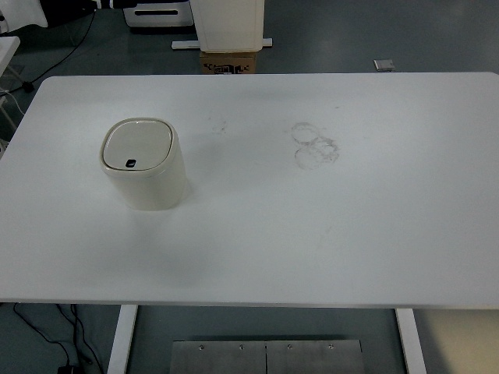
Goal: Close trash bin
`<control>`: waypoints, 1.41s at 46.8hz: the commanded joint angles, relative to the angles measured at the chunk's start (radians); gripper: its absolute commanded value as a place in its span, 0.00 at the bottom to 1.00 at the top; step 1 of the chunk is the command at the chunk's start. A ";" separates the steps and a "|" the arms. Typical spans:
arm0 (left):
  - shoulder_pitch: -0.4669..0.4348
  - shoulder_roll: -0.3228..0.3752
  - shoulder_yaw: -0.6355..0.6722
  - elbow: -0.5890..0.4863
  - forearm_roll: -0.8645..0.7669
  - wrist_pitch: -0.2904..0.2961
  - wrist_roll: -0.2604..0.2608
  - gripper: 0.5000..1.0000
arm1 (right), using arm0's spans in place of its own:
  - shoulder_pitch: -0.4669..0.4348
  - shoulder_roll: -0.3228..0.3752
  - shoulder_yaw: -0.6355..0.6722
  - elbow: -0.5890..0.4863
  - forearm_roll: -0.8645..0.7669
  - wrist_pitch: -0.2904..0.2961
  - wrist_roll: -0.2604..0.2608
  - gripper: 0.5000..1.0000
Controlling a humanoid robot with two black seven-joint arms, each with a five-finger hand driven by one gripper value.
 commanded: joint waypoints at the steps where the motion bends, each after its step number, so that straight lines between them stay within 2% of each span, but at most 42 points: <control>1: 0.030 -0.025 -0.020 0.043 -0.062 0.031 0.000 1.00 | 0.000 0.000 0.000 0.000 0.000 0.000 0.000 0.98; 11: 0.097 -0.055 -0.119 0.142 -0.183 0.055 -0.001 1.00 | 0.000 0.000 0.000 0.000 0.000 0.000 0.000 0.98; 15: 0.159 -0.066 -0.152 0.169 -0.209 0.055 -0.003 1.00 | 0.000 0.000 0.000 0.000 0.000 0.000 0.000 0.98; 26: 0.306 -0.111 -0.274 0.239 -0.225 0.057 -0.072 1.00 | 0.000 0.000 0.000 0.000 0.000 0.000 0.000 0.98; 32: 0.352 -0.150 -0.296 0.287 -0.237 0.057 -0.078 1.00 | 0.000 0.000 0.000 0.000 0.000 0.000 0.000 0.98; 43: 0.355 -0.253 -0.310 0.486 -0.238 0.032 -0.081 1.00 | 0.000 0.000 0.000 0.000 0.000 0.000 0.000 0.98; 54: 0.363 -0.279 -0.316 0.543 -0.269 -0.011 -0.083 1.00 | 0.000 0.000 0.000 0.000 0.001 0.000 0.000 0.98; 60: 0.366 -0.298 -0.314 0.590 -0.304 -0.072 -0.095 1.00 | 0.000 0.000 0.000 0.000 0.000 0.000 0.000 0.98; 66: 0.377 -0.328 -0.314 0.635 -0.304 -0.083 -0.098 1.00 | 0.000 0.000 0.000 0.000 -0.003 0.000 0.000 0.98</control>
